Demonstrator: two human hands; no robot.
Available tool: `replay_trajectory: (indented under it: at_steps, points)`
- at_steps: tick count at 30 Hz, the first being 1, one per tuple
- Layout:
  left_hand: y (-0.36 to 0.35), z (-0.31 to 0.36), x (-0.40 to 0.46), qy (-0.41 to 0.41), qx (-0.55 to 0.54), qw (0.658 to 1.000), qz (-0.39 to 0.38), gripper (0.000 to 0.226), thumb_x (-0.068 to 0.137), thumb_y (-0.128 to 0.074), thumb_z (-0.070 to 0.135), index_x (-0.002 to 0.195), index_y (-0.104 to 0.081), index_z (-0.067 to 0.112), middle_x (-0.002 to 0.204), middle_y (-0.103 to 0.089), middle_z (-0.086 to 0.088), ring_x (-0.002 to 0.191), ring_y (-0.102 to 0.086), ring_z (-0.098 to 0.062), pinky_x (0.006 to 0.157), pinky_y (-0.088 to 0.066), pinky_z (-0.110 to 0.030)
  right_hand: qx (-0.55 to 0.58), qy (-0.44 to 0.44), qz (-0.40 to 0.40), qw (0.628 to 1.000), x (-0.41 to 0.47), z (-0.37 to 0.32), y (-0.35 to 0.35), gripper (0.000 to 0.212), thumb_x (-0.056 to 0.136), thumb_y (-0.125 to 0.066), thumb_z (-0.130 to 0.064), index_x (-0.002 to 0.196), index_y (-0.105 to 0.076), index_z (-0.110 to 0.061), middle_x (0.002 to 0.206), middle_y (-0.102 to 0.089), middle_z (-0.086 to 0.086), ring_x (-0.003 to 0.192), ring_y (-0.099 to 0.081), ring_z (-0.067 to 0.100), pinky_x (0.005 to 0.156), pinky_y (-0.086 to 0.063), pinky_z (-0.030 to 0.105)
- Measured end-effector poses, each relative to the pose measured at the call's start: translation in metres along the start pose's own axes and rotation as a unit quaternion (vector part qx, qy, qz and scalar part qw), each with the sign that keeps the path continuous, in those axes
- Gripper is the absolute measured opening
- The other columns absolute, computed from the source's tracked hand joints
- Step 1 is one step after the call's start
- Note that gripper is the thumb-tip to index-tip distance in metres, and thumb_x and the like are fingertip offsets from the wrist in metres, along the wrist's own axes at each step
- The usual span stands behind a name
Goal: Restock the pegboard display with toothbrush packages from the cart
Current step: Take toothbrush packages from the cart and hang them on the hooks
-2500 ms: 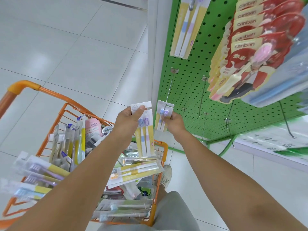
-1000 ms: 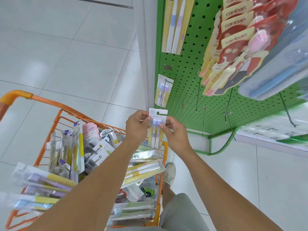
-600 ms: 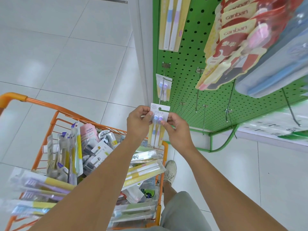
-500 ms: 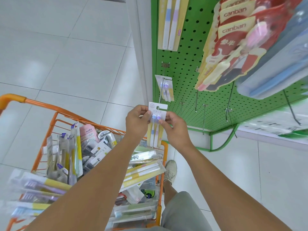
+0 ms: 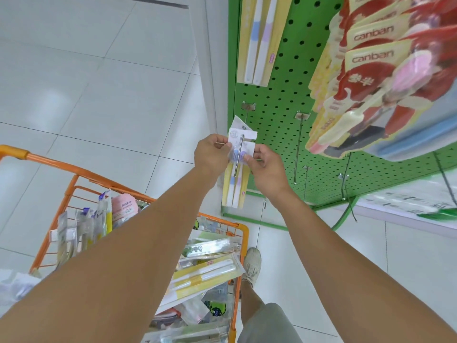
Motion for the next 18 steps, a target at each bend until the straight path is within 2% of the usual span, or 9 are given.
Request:
replay_trajectory:
  at_steps: [2, 6, 9, 11, 13, 15, 18]
  points:
    - [-0.002, 0.004, 0.005, -0.013, 0.008, 1.000, 0.002, 0.013, 0.093, -0.065, 0.012, 0.083, -0.065, 0.021, 0.083, -0.068, -0.001, 0.080, -0.065, -0.023, 0.089, -0.058, -0.042, -0.014, 0.008, 0.013, 1.000, 0.008, -0.002, 0.001, 0.016, 0.098, -0.065, -0.017, 0.113, -0.068, -0.010, 0.099, -0.072, -0.003, 0.089, -0.069, 0.014, 0.084, -0.055, 0.031]
    - [-0.007, 0.005, 0.010, -0.021, 0.047, 0.999, 0.013, 0.002, 0.095, -0.065, 0.016, 0.096, -0.066, 0.015, 0.082, -0.066, 0.005, 0.082, -0.063, -0.019, 0.079, -0.053, -0.029, -0.035, 0.002, 0.047, 0.998, 0.019, 0.006, -0.002, 0.015, 0.095, -0.070, -0.021, 0.106, -0.069, -0.010, 0.091, -0.068, -0.012, 0.078, -0.062, -0.002, 0.070, -0.047, 0.014]
    - [-0.011, 0.008, 0.008, -0.046, 0.051, 0.998, -0.013, 0.019, 0.096, -0.065, 0.021, 0.114, -0.067, 0.014, 0.104, -0.067, 0.005, 0.102, -0.065, -0.019, 0.095, -0.052, -0.033, -0.028, -0.008, 0.067, 0.997, 0.027, 0.008, -0.005, 0.018, 0.095, -0.069, -0.021, 0.110, -0.067, -0.011, 0.095, -0.066, -0.012, 0.078, -0.061, 0.000, 0.063, -0.041, 0.003]
    - [-0.009, 0.008, 0.002, -0.050, 0.070, 0.996, -0.034, 0.030, 0.098, -0.063, 0.022, 0.128, -0.062, 0.015, 0.117, -0.060, 0.007, 0.107, -0.058, -0.012, 0.100, -0.046, -0.028, -0.011, -0.017, 0.092, 0.996, 0.033, 0.006, -0.006, 0.019, 0.097, -0.068, -0.022, 0.112, -0.066, -0.011, 0.099, -0.065, -0.010, 0.082, -0.061, 0.001, 0.068, -0.043, 0.006]
    - [-0.001, -0.003, -0.005, -0.033, 0.082, 0.995, -0.037, 0.035, 0.099, -0.062, 0.022, 0.133, -0.058, 0.017, 0.124, -0.058, 0.005, 0.108, -0.058, -0.014, 0.098, -0.047, -0.028, 0.015, -0.038, 0.131, 0.991, 0.037, 0.004, -0.006, 0.020, 0.099, -0.064, -0.027, 0.111, -0.065, -0.011, 0.099, -0.064, -0.008, 0.084, -0.059, 0.003, 0.071, -0.046, 0.011]
    - [0.013, -0.021, -0.013, -0.013, 0.081, 0.996, -0.039, 0.030, 0.097, -0.064, 0.023, 0.126, -0.063, 0.017, 0.120, -0.062, 0.002, 0.111, -0.062, -0.021, 0.100, -0.052, -0.038, 0.032, -0.065, 0.153, 0.986, 0.038, 0.002, -0.008, 0.023, 0.100, -0.062, -0.031, 0.111, -0.064, -0.012, 0.101, -0.065, -0.005, 0.087, -0.059, 0.007, 0.072, -0.046, 0.015]
    - [0.040, -0.048, -0.036, 0.028, 0.081, 0.996, -0.033, 0.015, 0.087, -0.071, 0.028, 0.101, -0.069, 0.023, 0.098, -0.066, 0.001, 0.103, -0.065, -0.031, 0.093, -0.055, -0.048, 0.043, -0.132, 0.158, 0.978, 0.026, 0.014, -0.013, 0.026, 0.099, -0.062, -0.033, 0.113, -0.063, -0.011, 0.108, -0.068, 0.001, 0.097, -0.064, 0.019, 0.090, -0.053, 0.033]
Point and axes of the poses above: each hand's wrist, its own x-axis towards the middle knuckle, its own y-axis out of the back of the hand, z = x × y, the point moved 3 cm from there along x, towards the middle knuckle
